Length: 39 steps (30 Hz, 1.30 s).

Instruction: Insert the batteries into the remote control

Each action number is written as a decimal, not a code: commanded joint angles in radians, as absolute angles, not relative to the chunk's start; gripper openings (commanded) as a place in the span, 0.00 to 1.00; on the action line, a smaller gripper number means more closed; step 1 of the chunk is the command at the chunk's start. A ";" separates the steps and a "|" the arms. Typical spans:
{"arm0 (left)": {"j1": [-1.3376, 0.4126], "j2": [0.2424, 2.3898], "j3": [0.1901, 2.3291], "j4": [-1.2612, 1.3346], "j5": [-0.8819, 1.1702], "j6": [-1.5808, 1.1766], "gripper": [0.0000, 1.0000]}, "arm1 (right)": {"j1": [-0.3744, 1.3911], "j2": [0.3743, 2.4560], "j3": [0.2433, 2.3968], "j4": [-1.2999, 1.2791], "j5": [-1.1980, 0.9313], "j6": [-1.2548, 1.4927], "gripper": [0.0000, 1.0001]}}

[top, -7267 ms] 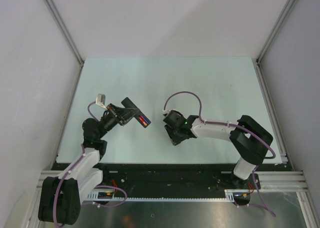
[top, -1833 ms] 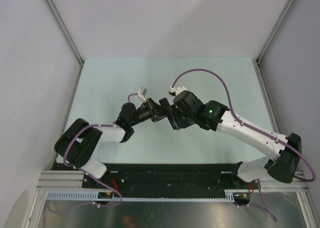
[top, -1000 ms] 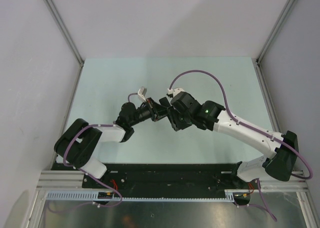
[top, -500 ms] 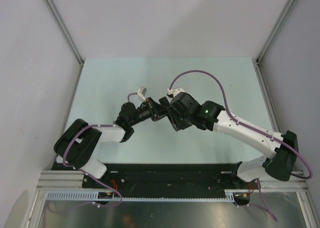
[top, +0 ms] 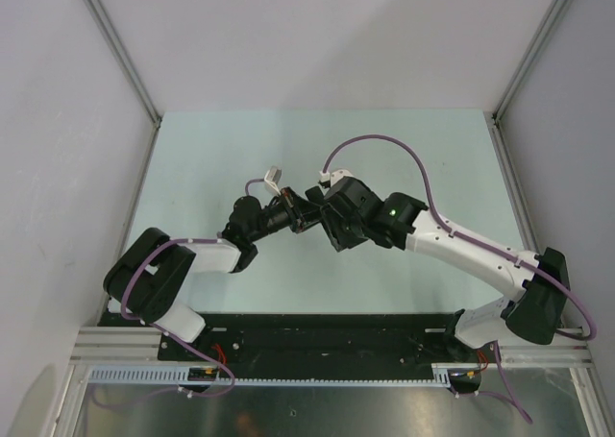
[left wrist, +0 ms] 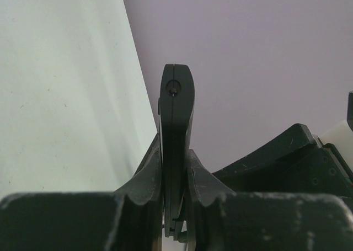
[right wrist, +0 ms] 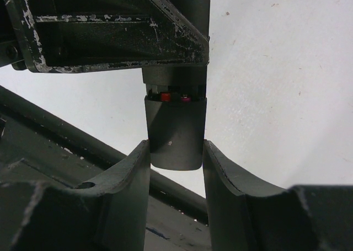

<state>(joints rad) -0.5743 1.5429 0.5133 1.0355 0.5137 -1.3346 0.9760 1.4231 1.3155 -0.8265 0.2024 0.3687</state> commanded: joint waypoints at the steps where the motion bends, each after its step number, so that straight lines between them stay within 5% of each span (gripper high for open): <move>1: -0.591 1.499 0.540 1.109 0.515 -1.350 0.00 | 0.974 1.445 1.350 -0.825 0.212 0.359 0.25; 12: -0.595 1.514 0.546 1.109 0.522 -1.356 0.00 | 0.966 1.451 1.350 -0.833 0.218 0.357 0.45; 29: -0.595 1.540 0.558 1.111 0.528 -1.373 0.00 | 0.951 1.445 1.351 -0.838 0.221 0.359 0.52; 39: -0.595 1.551 0.554 1.109 0.526 -1.370 0.00 | 0.948 1.413 1.351 -0.816 0.206 0.371 0.68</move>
<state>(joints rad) -0.5873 1.5452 0.5152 1.0420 0.5083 -1.3613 0.9512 1.4456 1.3190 -0.8326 0.2016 0.3653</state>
